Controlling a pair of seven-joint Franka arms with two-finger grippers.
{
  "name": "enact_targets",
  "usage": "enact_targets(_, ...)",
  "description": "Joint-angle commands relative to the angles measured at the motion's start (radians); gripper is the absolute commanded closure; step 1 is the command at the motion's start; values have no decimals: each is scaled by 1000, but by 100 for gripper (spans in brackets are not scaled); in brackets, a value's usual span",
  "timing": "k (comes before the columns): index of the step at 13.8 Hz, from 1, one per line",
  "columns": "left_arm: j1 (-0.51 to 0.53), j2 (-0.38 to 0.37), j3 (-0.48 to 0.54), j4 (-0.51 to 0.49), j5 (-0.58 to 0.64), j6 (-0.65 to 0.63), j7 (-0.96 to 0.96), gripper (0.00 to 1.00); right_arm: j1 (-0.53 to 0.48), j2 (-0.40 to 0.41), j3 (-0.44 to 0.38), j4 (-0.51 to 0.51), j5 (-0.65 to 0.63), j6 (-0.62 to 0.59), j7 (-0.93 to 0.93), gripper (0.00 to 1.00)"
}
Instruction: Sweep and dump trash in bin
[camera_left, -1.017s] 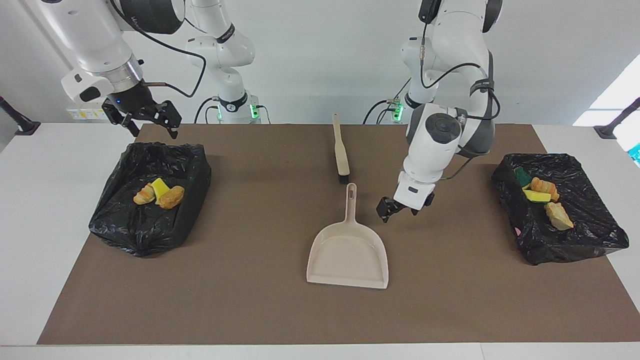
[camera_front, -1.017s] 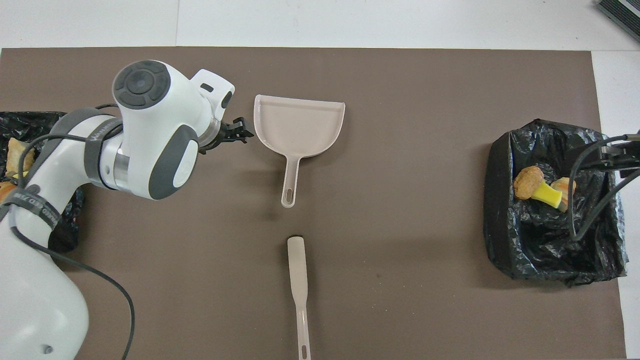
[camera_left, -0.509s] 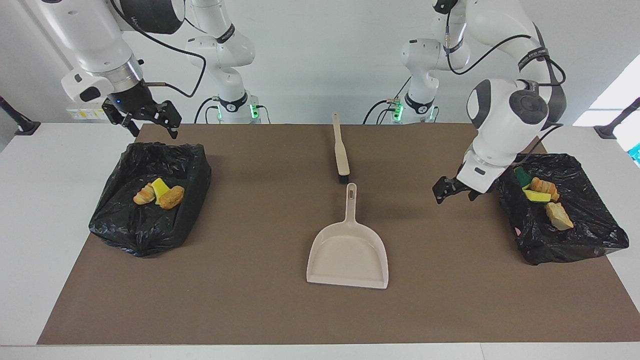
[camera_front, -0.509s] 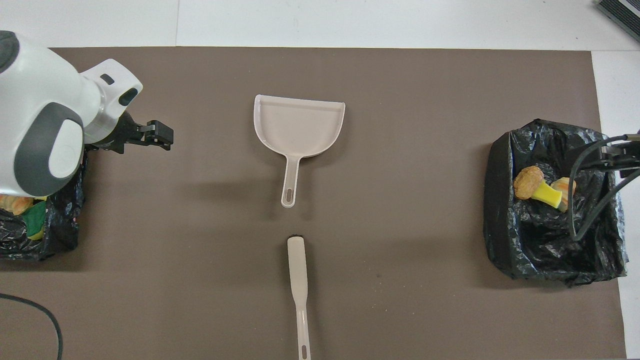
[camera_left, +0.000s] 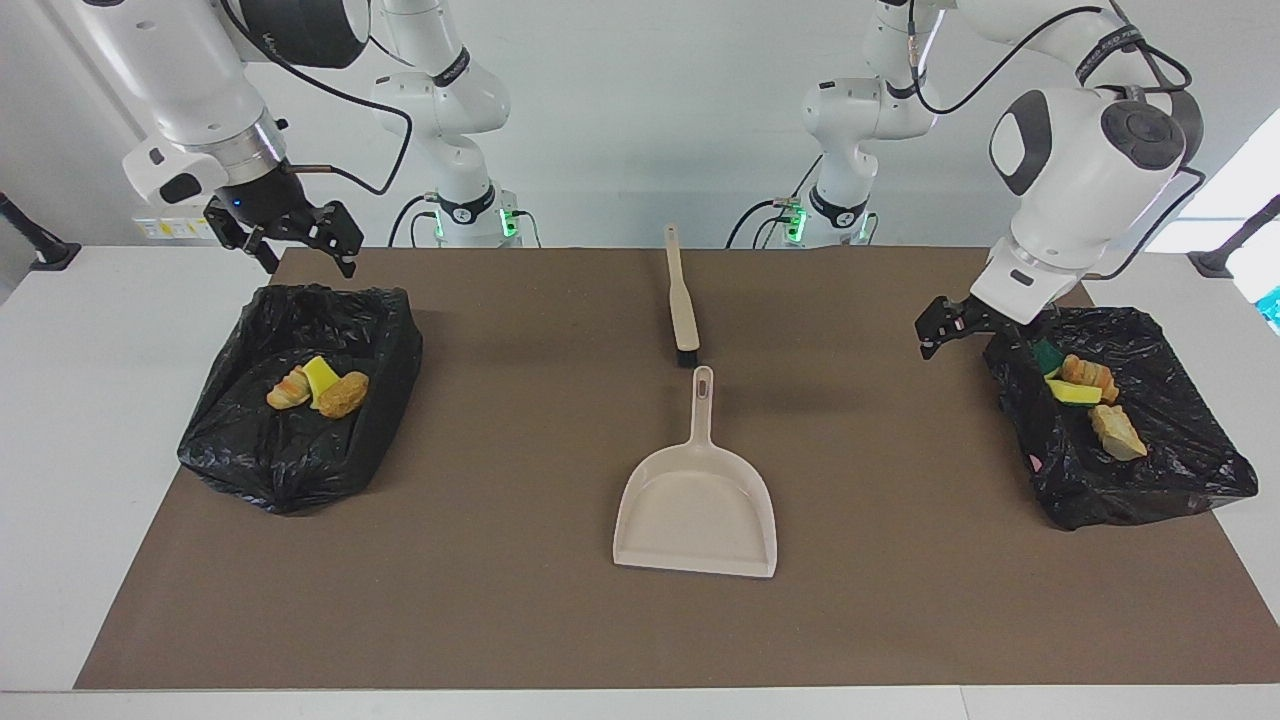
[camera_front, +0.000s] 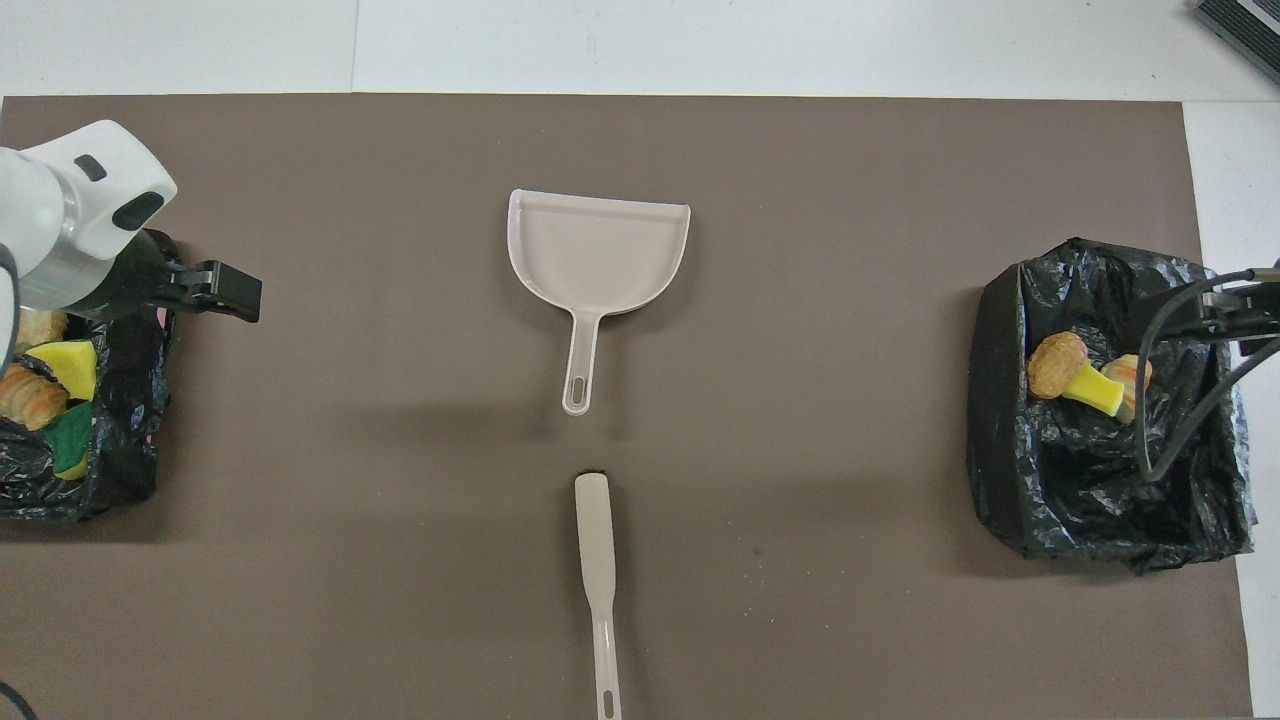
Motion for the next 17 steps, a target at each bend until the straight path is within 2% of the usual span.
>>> enact_targets(1, 10, -68, 3, -29, 54, -28, 13, 0, -7, -23, 4, -30, 11, 27, -9, 0)
enact_targets(4, 30, -134, 2, -21, 51, -30, 16, 0, -7, -23, 4, -30, 9, 26, -12, 0)
enact_targets(7, 30, -195, 3, -21, 47, -98, 16, 0, -7, -23, 4, -30, 9, 27, -17, 0)
enact_targets(13, 30, -212, 3, -30, 18, -105, 10, 0, -9, -23, 4, -30, 0, 27, -20, 0)
enact_targets(15, 33, -214, 5, -24, -44, -93, 6, 0, -7, -23, 4, -30, 0, 27, -23, 0)
enact_targets(17, 41, -215, 3, -26, -47, -105, 16, 0, -9, -25, 4, -32, 1, 27, -23, 0)
